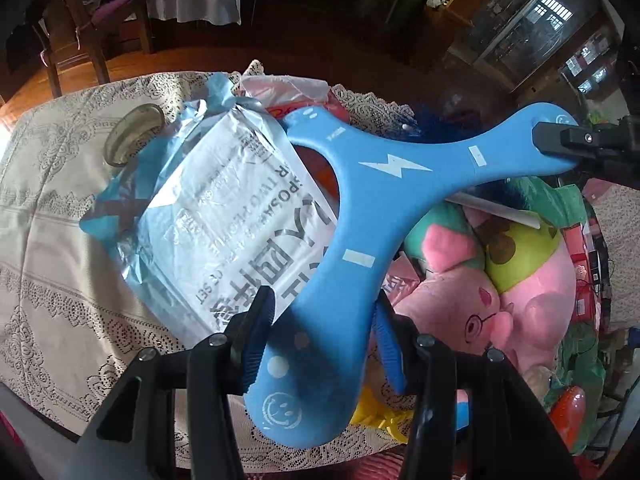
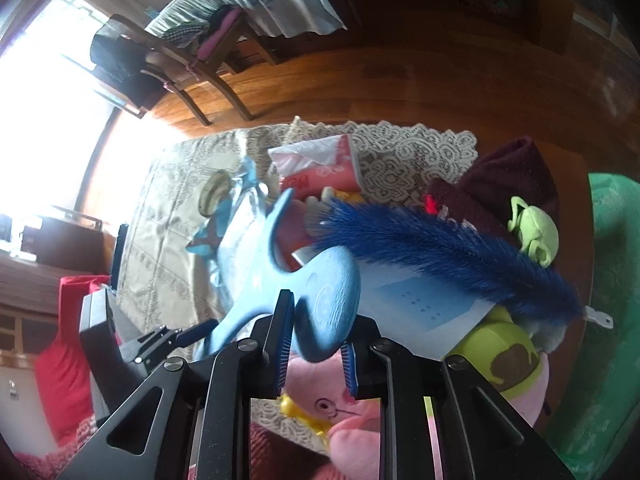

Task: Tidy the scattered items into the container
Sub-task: 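Grasp the blue boomerang arm with the right gripper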

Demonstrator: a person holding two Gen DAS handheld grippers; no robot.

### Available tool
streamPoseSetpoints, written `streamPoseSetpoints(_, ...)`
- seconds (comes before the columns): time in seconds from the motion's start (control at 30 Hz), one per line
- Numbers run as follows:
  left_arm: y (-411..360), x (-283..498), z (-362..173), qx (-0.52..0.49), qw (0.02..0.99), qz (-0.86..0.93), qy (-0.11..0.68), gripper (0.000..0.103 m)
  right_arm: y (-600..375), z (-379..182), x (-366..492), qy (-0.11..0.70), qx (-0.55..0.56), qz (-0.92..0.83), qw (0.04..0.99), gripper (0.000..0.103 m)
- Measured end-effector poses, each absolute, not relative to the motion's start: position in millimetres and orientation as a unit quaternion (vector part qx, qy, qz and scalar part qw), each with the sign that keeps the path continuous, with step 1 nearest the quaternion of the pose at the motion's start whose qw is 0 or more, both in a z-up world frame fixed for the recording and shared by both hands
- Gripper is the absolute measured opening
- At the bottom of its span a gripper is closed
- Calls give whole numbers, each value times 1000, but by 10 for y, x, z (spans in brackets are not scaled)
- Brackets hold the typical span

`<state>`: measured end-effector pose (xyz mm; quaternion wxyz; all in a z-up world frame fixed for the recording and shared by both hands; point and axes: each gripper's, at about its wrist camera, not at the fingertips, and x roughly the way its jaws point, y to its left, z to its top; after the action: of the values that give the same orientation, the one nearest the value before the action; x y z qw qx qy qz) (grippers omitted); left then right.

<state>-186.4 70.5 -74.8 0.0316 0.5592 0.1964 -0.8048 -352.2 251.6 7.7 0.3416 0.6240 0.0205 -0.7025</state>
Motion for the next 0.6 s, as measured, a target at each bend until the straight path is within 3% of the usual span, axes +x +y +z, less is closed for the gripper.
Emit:
streamPoseSetpoints(0.2,605,-1762,-453,551,34,-811,194,44,2376,336,-3424,17,610,-710,353,18)
streamPoseSetpoints(0.43,639,-1803,-610,558,17,-803,208,43,2272,190,-3462,4,626,-705,334,18)
streamPoseSetpoints(0.53,703,-1777,-656,563,9,-801,204,43,2255,58,-3499,2,633,-704,322,20)
streamPoseSetpoints(0.6,733,-1790,-702,566,3,-800,201,43,2230,-21,-3508,11,637,-705,312,28)
